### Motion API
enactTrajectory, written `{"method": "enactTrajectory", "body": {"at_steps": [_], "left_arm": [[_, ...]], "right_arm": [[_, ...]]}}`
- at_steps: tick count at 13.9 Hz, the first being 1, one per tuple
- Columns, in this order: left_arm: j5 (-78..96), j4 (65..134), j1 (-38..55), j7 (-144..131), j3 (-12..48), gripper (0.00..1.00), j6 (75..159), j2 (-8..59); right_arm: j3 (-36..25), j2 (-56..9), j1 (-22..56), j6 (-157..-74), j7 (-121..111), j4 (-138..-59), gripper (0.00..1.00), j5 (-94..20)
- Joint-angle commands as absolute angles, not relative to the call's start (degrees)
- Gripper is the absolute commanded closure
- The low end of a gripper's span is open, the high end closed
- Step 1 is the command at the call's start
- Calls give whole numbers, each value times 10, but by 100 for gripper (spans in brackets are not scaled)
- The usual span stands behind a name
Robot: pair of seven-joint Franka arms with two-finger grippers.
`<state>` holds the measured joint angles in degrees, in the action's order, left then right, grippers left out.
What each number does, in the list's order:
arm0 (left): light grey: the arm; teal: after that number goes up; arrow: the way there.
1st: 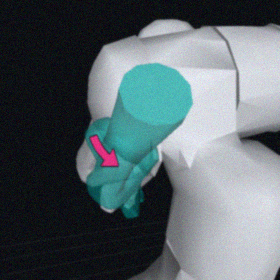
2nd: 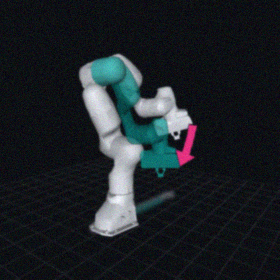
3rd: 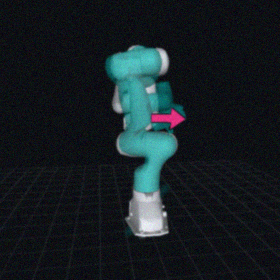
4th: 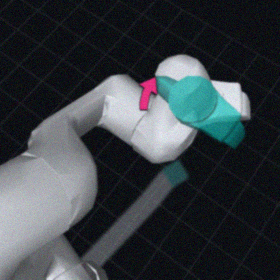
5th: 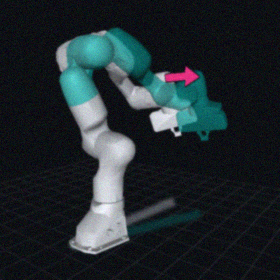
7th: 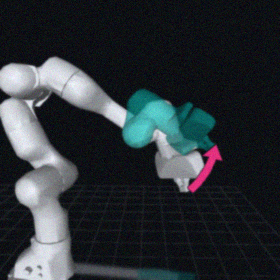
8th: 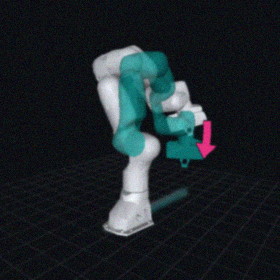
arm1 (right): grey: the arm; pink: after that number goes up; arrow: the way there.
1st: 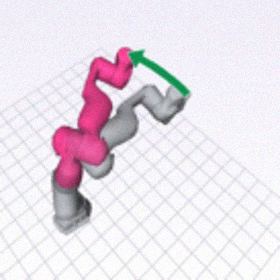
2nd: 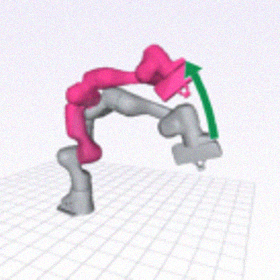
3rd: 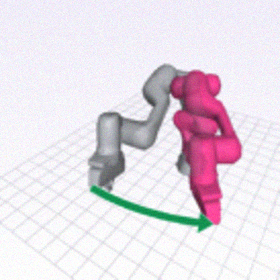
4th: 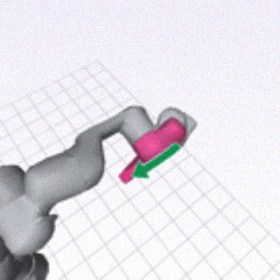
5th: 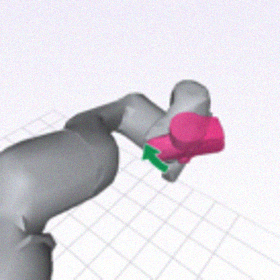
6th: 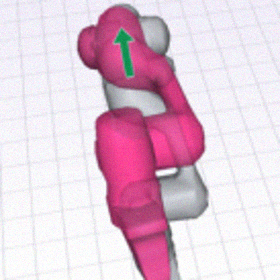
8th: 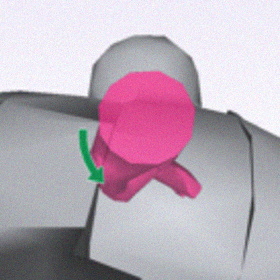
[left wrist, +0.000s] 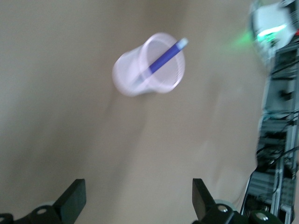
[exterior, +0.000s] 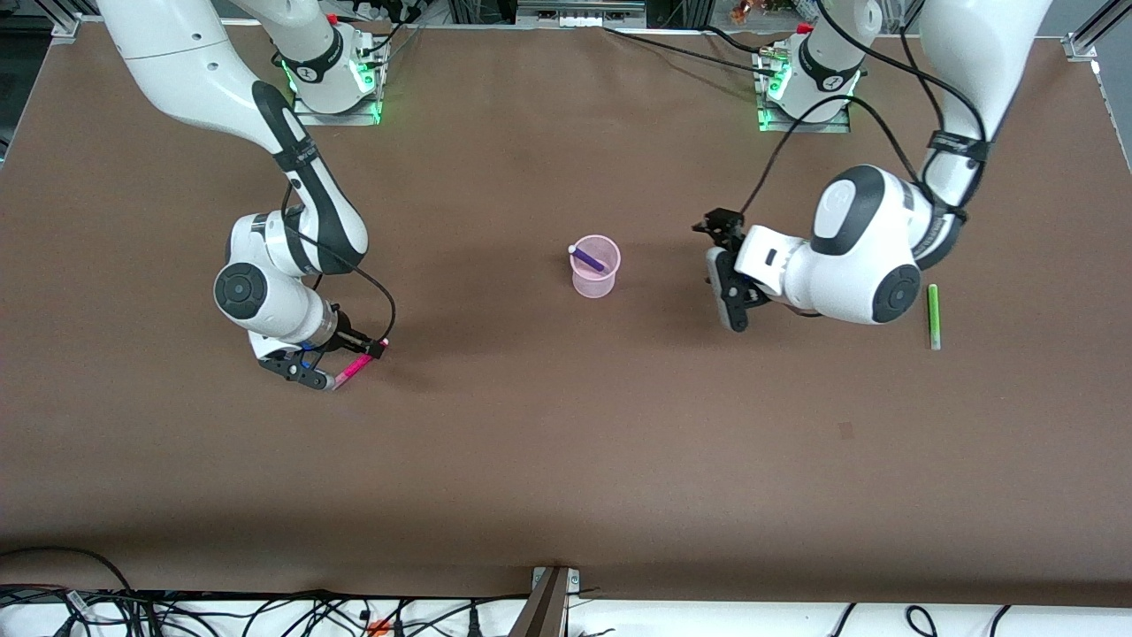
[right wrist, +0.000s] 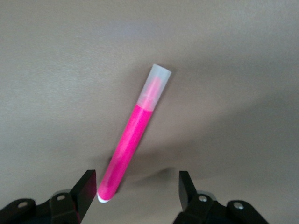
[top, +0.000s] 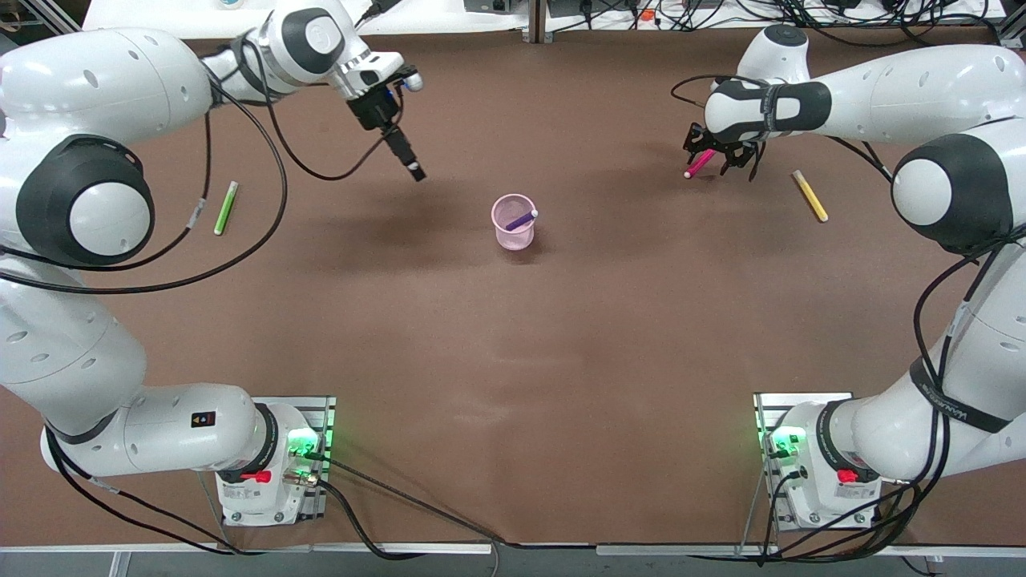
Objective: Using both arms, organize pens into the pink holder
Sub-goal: 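Grasp the pink marker with the right gripper while the left gripper withdraws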
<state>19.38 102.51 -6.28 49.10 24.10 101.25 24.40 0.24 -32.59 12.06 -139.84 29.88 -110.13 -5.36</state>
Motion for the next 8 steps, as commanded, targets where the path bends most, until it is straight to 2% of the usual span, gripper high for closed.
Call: {"method": "enactTrajectory", "body": {"at_steps": [1, 3, 5, 8], "left_arm": [[103, 1008, -67, 454, 204, 0, 993, 250], [42, 1001, -64, 419, 172, 0, 996, 251], [-14, 1000, -65, 347, 163, 0, 996, 251], [-84, 983, -57, 171, 163, 0, 997, 251]], "right_arm": [[4, -329, 120, -1415, 316, -1105, 42, -61], [5, -342, 120, -1438, 317, -1104, 55, -62], [6, -344, 120, -1439, 330, -1104, 70, -65], [6, -345, 127, -1439, 330, -1102, 70, -76]]}}
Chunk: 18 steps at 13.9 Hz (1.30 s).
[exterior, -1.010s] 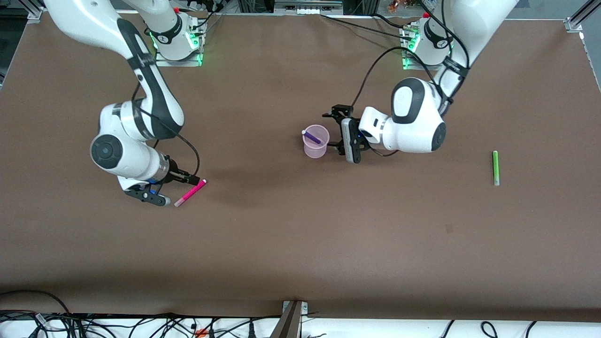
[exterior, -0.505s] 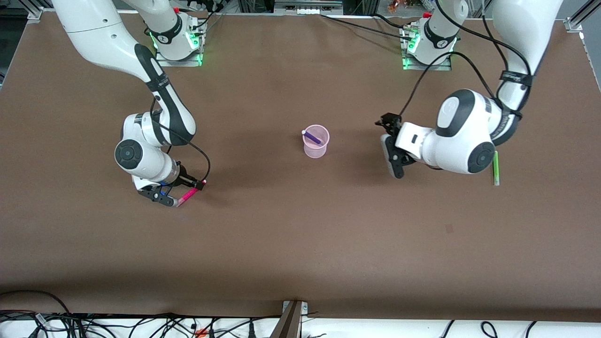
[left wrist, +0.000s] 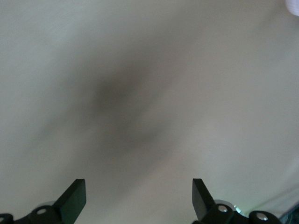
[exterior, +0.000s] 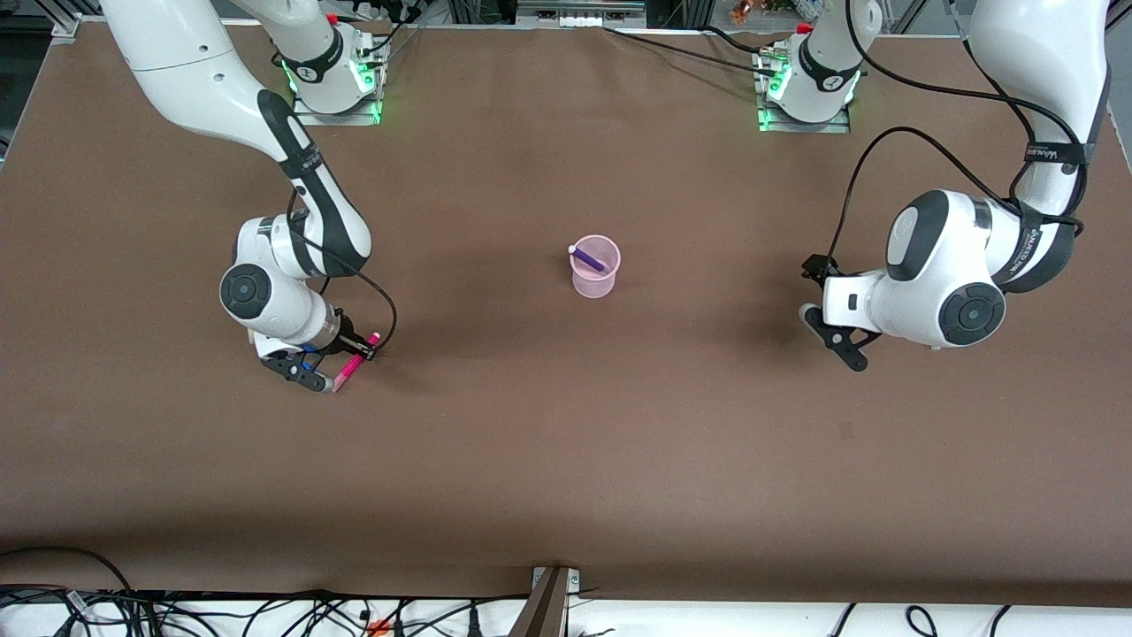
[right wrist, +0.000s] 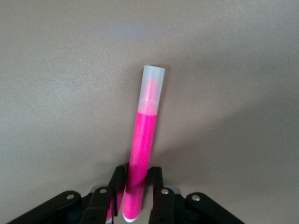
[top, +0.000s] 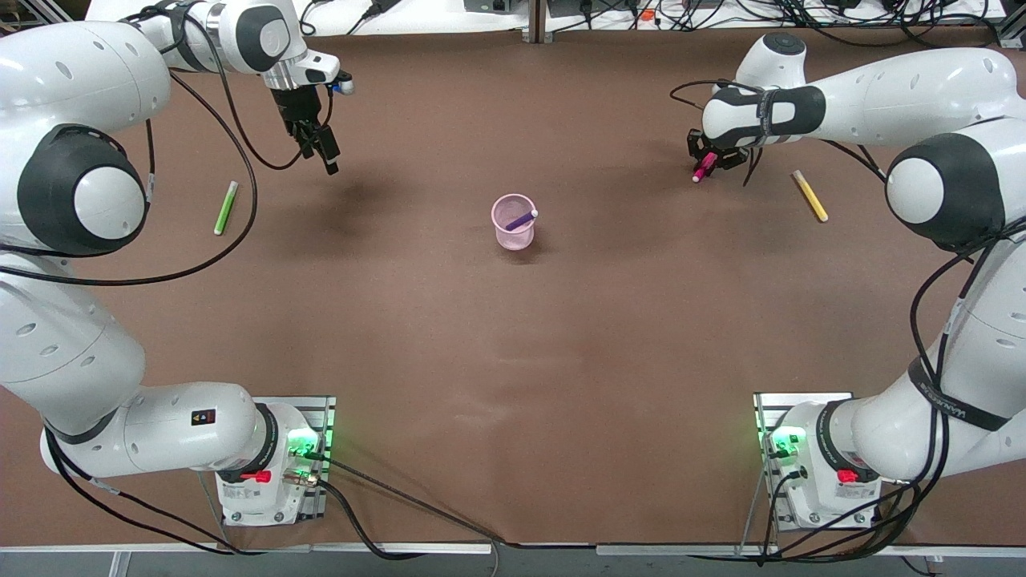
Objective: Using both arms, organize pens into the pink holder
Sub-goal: 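Grasp the pink marker with the right gripper while the left gripper withdraws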
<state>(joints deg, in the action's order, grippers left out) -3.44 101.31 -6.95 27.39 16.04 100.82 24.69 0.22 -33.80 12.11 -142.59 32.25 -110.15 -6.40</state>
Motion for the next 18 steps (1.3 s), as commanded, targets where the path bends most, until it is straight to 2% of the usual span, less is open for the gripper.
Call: {"method": "enactTrajectory", "body": {"at_steps": [1, 3, 5, 9, 11, 13, 15, 18], "left_arm": [[-130, 968, -55, 134, 163, 0, 994, 256], [-149, 949, -55, 85, 163, 0, 994, 258], [-152, 897, -61, -25, 163, 0, 970, 255], [-141, 810, -86, -46, 165, 0, 913, 220], [-119, 807, -102, -26, 175, 0, 908, 159], [-88, 847, -106, -10, 178, 0, 904, 71], [-49, 919, -114, -2, 178, 0, 912, -6], [-44, 925, -119, -1, 173, 0, 913, 2]], "right_arm": [[6, -345, 127, -1439, 330, -1103, 76, -77], [7, -344, 127, -1433, 325, -1100, 100, -82], [20, -338, 127, -1395, 330, -1082, 100, -106], [23, -337, 127, -1163, 386, -947, 100, -231], [23, -337, 129, -1077, 426, -907, 100, -315], [24, -337, 138, -1045, 485, -897, 100, -447], [24, -338, 165, -1048, 544, -897, 100, -563], [23, -340, 228, -1103, 635, -898, 100, -705]]}}
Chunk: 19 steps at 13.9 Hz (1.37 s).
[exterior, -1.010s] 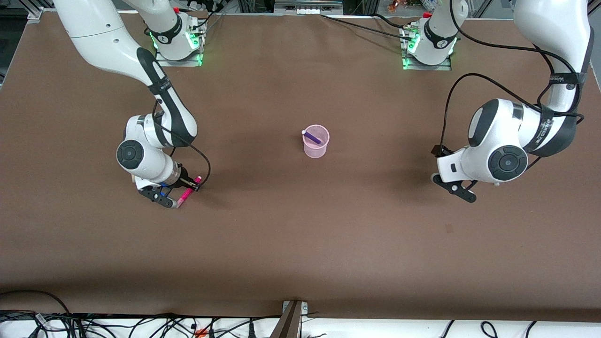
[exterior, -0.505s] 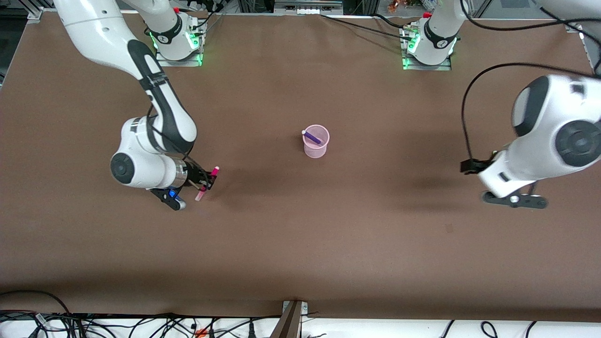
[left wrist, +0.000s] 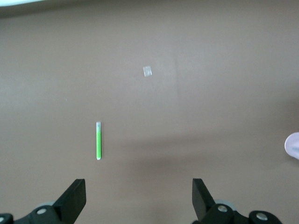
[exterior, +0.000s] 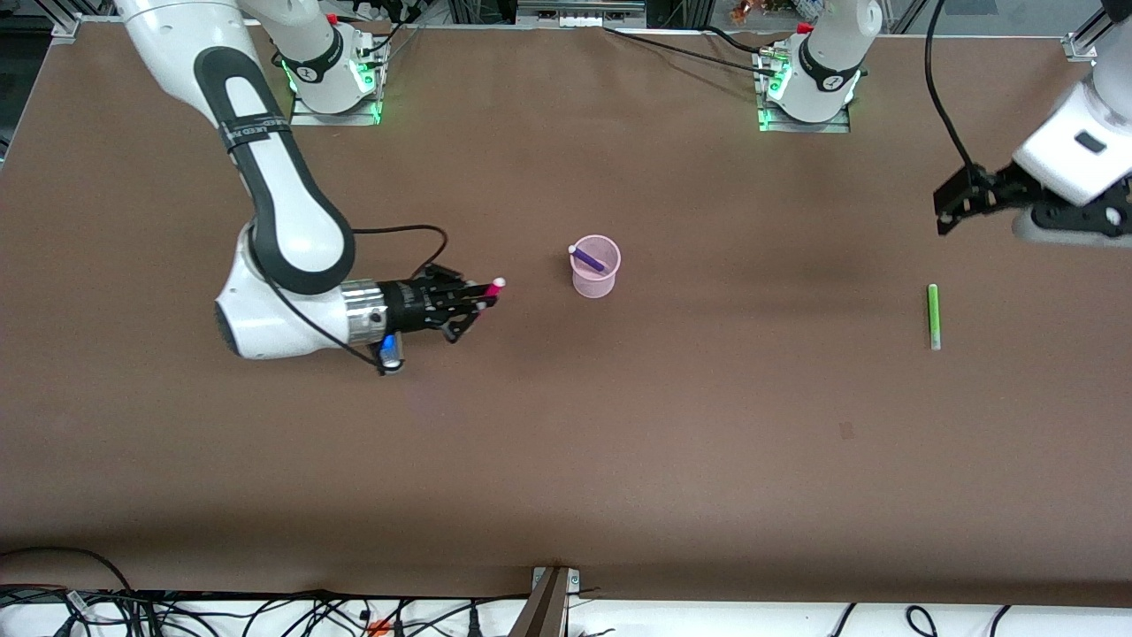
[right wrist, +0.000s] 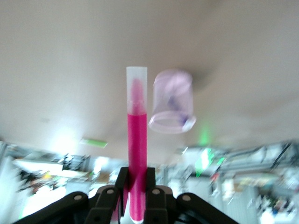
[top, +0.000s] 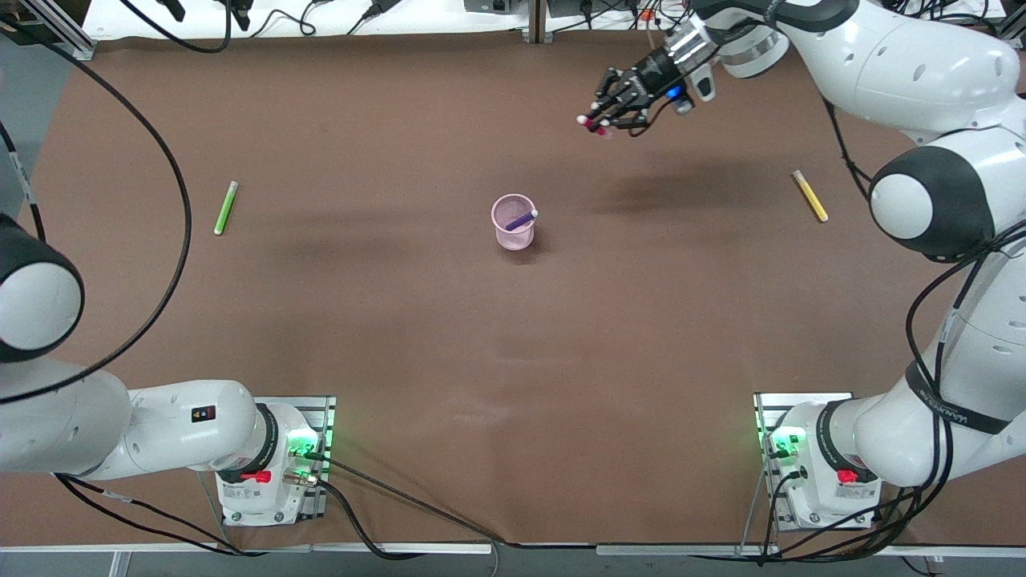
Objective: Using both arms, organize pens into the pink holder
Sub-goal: 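Carry the pink marker with the right gripper over the holder, then lower the pink marker into the holder and open the right gripper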
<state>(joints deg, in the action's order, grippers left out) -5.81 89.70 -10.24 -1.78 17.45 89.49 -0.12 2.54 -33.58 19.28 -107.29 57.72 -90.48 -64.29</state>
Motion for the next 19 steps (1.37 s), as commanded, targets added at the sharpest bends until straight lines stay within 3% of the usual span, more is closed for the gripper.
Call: {"method": "enactTrajectory", "body": {"at_steps": [1, 5, 8, 9, 12, 19], "left_arm": [[-42, 925, -133, 3, 173, 0, 913, 3], [-42, 925, -138, 18, 173, 0, 902, 3], [-19, 925, -147, 36, 167, 0, 899, 1], [-17, 927, -129, 39, 143, 0, 905, -2], [-17, 933, 10, 39, 0, 0, 914, -4], [-19, 924, 24, 40, -6, 0, 899, 2]], "right_arm": [[23, -340, 248, -1128, 655, -898, 100, -738], [23, -355, 320, -1201, 665, -902, 100, -830], [23, -364, 344, -1207, 644, -924, 100, -849], [24, -361, 348, -1204, 628, -939, 100, -851], [41, -342, 349, -1210, 614, -978, 100, -852], [54, -334, 350, -1222, 546, -1024, 100, -852]]}}
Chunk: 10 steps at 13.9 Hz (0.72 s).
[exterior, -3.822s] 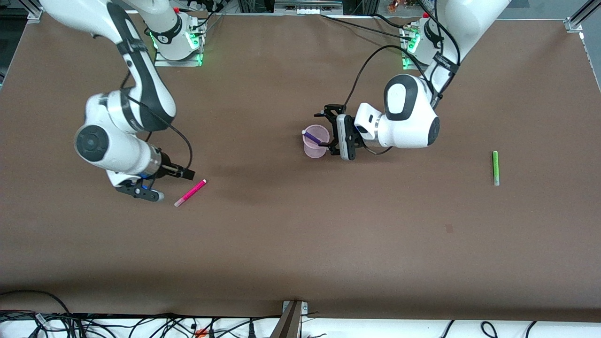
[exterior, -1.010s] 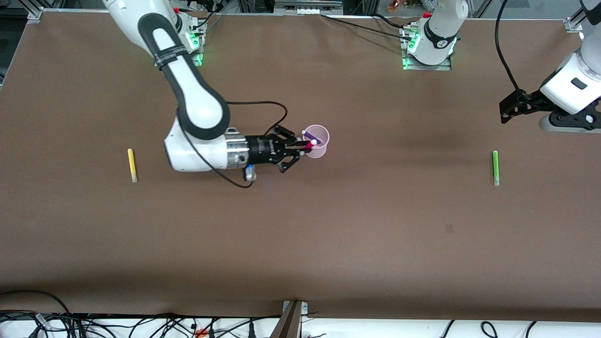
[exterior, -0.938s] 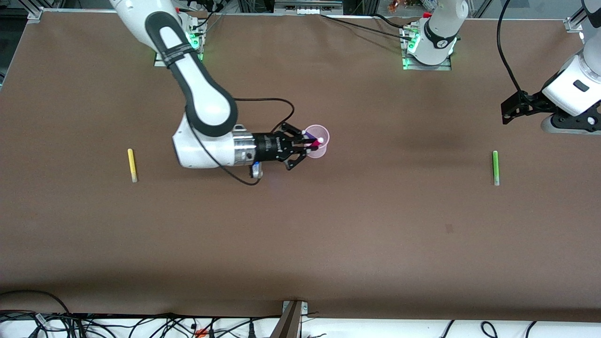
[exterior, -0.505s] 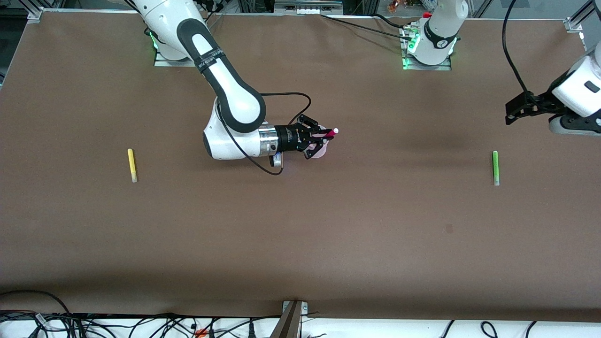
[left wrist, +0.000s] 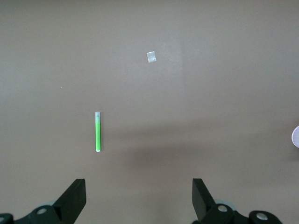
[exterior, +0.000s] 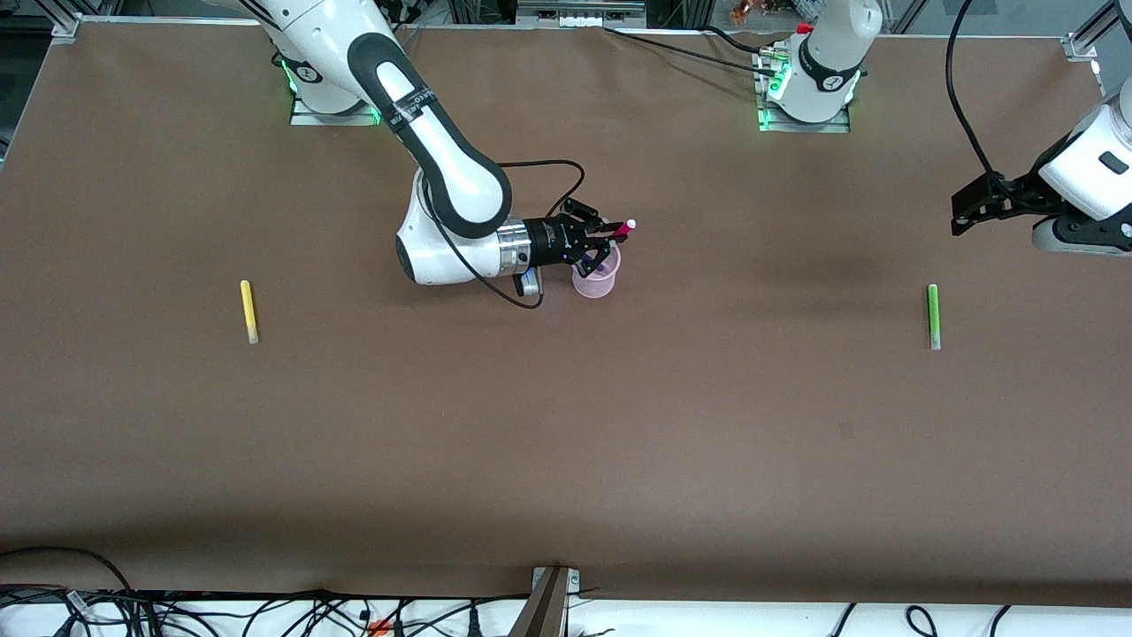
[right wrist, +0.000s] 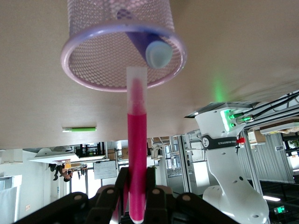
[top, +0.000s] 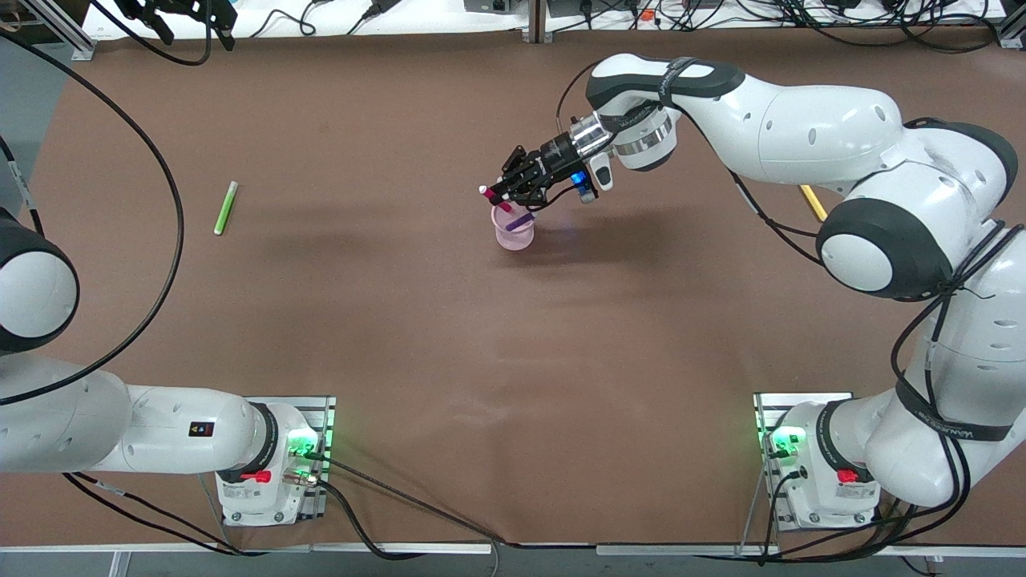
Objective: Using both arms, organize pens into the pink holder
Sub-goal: 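Lower the pink marker into the holder and open the right gripper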
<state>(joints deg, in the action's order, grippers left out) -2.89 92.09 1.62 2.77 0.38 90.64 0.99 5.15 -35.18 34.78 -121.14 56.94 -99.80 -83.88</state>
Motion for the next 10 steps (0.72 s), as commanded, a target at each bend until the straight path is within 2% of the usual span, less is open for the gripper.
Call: {"method": "enactTrajectory", "body": {"at_steps": [1, 10], "left_arm": [[-19, 923, 26, 40, -6, 0, 898, 2], [-19, 922, 28, 39, 3, 0, 896, 1]], "right_arm": [[54, -337, 350, -1226, 539, -1027, 100, -852], [53, -361, 353, -1242, 497, -1010, 100, -860]]}}
